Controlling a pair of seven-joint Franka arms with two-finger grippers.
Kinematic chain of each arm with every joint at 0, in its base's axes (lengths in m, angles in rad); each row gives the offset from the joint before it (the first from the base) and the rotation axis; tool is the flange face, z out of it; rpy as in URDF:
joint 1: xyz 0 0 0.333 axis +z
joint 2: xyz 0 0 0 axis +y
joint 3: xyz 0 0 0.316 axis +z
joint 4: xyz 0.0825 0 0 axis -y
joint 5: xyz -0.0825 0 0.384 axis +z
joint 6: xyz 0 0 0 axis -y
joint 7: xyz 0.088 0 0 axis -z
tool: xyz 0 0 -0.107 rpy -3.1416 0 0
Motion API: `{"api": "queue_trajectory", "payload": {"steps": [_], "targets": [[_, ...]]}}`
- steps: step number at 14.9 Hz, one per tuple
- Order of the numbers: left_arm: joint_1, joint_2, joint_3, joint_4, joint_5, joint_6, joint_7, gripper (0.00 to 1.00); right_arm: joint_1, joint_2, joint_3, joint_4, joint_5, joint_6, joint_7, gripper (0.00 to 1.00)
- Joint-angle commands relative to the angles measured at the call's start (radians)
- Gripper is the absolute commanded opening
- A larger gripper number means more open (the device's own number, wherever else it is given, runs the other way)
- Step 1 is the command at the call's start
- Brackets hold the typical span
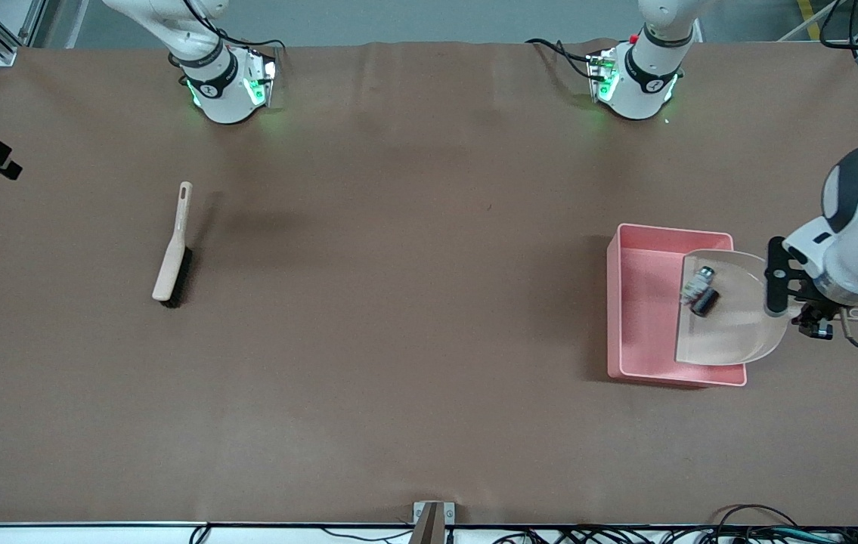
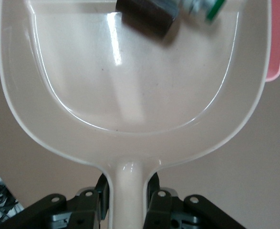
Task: Clean e-waste and dump in bin
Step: 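Tilt the dustpan with the left gripper to pour the parts into the bin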
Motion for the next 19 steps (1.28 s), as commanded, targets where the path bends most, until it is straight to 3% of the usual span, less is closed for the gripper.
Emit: {"api": "queue_trajectory", "payload": {"steps": [1,7,11,16,19], "targets": [[-0.095,-0.052,0.109,-0.039,0.066,0.036,0.005,0.00,0.023,0.036,0.015,0.057,0.000,-0.017,0.009,1.00],[-0.369,-0.072,0.353,-0.032,0.140,0.024,-0.110,0.00,0.066,0.170,0.015,0.256,0.000,-0.097,0.012,1.00],[-0.402,-0.085,0.357,0.010,0.113,0.022,-0.159,0.00,0.066,0.190,0.016,0.264,-0.006,-0.092,0.007,1.00],[-0.479,-0.080,0.357,0.071,-0.256,-0.006,-0.218,0.00,0.061,0.187,0.015,0.253,-0.002,-0.113,0.007,1.00],[-0.541,-0.051,0.347,0.068,-0.350,-0.015,-0.366,0.00,0.056,0.187,0.013,0.253,-0.005,-0.143,0.004,1.00]]}}
